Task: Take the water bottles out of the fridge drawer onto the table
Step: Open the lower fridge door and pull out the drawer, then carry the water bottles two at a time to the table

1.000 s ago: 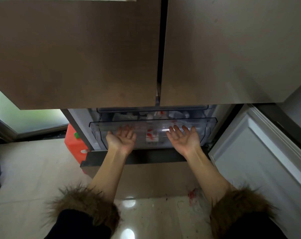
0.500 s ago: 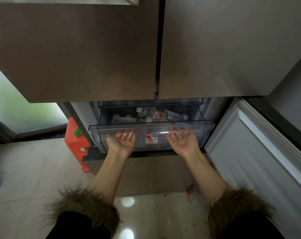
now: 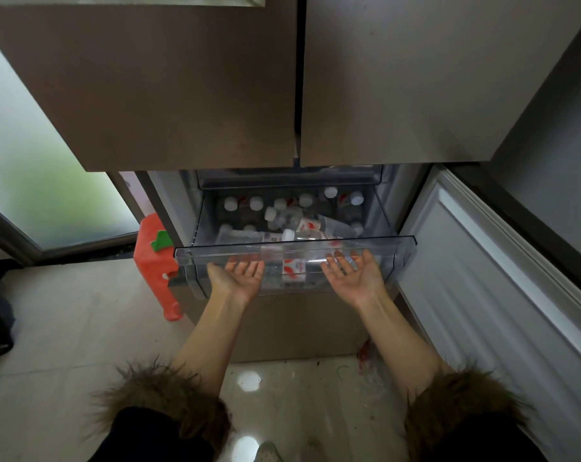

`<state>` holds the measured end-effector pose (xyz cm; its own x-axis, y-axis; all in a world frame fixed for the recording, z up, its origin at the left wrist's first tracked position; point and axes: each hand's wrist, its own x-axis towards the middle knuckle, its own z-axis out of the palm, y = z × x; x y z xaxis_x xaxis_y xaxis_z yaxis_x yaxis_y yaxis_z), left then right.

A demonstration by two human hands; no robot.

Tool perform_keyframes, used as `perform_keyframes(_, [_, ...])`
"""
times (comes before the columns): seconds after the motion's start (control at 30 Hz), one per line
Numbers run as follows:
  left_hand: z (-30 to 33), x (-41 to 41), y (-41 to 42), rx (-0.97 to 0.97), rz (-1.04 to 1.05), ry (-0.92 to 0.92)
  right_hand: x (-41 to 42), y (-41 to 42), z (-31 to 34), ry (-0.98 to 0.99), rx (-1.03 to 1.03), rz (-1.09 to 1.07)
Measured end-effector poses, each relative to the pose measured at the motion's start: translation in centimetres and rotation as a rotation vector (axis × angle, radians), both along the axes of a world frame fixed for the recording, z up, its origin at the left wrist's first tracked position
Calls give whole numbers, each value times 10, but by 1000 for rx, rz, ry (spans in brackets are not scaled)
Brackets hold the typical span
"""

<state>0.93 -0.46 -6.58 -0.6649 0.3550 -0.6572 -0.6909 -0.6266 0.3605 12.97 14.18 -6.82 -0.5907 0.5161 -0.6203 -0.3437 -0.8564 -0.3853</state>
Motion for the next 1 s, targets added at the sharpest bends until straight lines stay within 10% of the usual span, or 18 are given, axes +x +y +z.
perform_keyframes(1.0, [-11,35,-55,-245,-352,160,58,-29,-2,-149,195,173])
